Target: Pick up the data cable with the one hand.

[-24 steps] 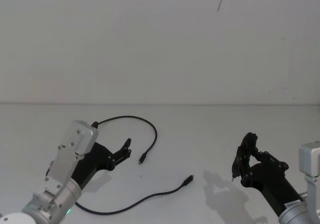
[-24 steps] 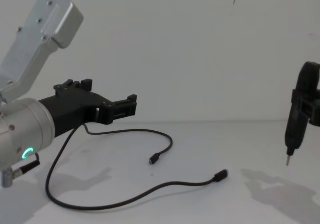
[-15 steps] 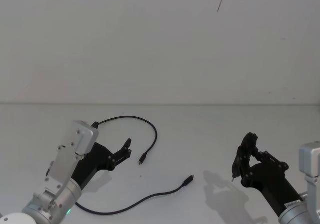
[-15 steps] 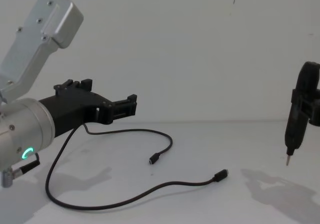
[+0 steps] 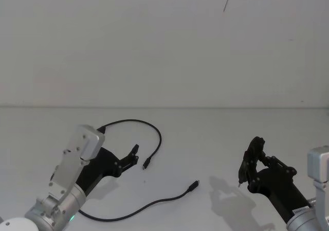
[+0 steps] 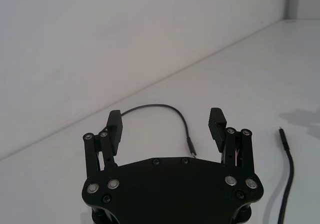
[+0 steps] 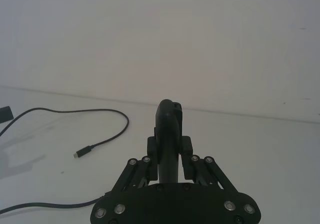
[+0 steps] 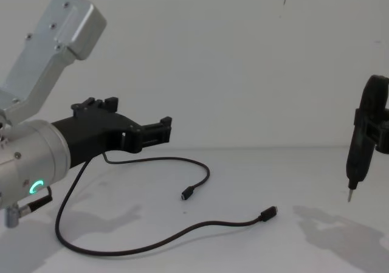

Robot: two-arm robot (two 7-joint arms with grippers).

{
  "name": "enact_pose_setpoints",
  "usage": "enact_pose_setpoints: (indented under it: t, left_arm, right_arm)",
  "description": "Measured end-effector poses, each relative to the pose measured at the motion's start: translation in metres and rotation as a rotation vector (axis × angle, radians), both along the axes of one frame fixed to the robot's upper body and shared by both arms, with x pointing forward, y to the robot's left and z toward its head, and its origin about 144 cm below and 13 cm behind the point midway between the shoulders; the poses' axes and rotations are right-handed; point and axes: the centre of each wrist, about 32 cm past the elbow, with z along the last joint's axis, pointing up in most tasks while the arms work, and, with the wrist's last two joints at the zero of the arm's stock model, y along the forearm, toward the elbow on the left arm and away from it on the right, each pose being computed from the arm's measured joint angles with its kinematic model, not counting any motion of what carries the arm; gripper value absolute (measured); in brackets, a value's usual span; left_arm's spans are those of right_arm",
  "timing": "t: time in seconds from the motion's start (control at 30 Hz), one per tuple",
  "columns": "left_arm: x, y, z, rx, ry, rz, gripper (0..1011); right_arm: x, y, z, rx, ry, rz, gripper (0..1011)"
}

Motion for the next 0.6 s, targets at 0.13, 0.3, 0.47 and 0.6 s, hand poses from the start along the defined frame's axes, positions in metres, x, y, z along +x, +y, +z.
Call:
enact_pose_setpoints:
  t: [0.13, 0.3, 0.47, 0.6]
  left_arm:
    - [0.0023, 0.0003, 0.0009, 0.015, 0.004, -0.034, 1001]
    - [0.0054, 0.0009, 0.0029, 0.036, 0.015, -0.094, 1001]
    - [0.0078, 0.0018, 0.0055, 0.056, 0.03, -0.153, 1001]
    - [0.0096, 0.0033, 0.0082, 0.077, 0.05, -0.217, 1001]
  right_arm:
    - [0.0, 0.0, 0.0, 0.0, 0.0, 0.0, 269]
    - [0.0, 0.0, 0.0, 0.0, 0.0, 0.0, 269]
    - [0.0, 0.0, 0.0, 0.0, 0.0, 0.0, 269]
    - [0.0, 0.0, 0.0, 0.0, 0.0, 0.0, 269]
